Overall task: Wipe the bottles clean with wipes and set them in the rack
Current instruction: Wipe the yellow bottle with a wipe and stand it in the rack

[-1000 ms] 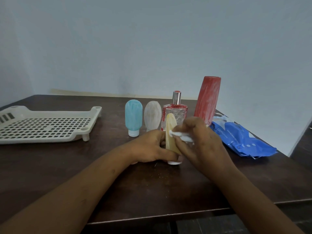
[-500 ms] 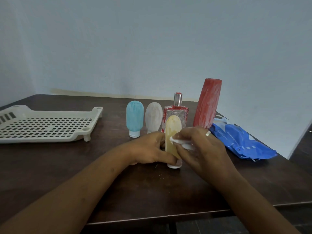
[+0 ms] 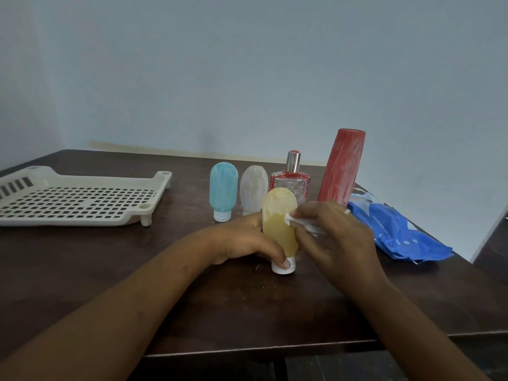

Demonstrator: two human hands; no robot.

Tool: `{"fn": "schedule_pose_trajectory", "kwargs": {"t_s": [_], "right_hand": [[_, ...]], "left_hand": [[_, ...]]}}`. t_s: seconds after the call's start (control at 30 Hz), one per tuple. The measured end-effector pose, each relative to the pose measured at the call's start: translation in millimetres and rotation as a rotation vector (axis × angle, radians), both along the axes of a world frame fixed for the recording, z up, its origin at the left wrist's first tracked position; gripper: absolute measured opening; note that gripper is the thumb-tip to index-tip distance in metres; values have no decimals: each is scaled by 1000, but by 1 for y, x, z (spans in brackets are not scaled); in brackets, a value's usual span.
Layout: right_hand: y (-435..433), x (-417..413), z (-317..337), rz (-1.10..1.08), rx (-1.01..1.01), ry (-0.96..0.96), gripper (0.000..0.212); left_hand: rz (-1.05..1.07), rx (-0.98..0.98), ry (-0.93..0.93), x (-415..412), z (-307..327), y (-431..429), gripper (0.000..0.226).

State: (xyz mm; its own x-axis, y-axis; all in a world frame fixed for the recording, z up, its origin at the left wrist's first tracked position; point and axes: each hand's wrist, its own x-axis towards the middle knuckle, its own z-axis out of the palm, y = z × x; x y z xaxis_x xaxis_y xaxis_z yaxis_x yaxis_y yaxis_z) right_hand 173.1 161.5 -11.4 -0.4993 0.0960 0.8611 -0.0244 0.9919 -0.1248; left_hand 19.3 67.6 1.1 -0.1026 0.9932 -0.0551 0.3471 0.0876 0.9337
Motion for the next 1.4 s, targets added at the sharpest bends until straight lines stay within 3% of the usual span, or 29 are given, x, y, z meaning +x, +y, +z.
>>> {"fn": "schedule_pose_trajectory", "kwargs": {"t_s": [0.37,0.87,1.4], "right_hand": [[6,-1,-1,6,49,29,14],[12,-6,3,-7,-148,121,14],[13,-1,2,22,-177,118,15]], "left_hand": [[-14,-30,-50,3,2,0,37],[5,-42,-73,4,3,1,38],[-37,-51,-68,3,3,4,41]]}}
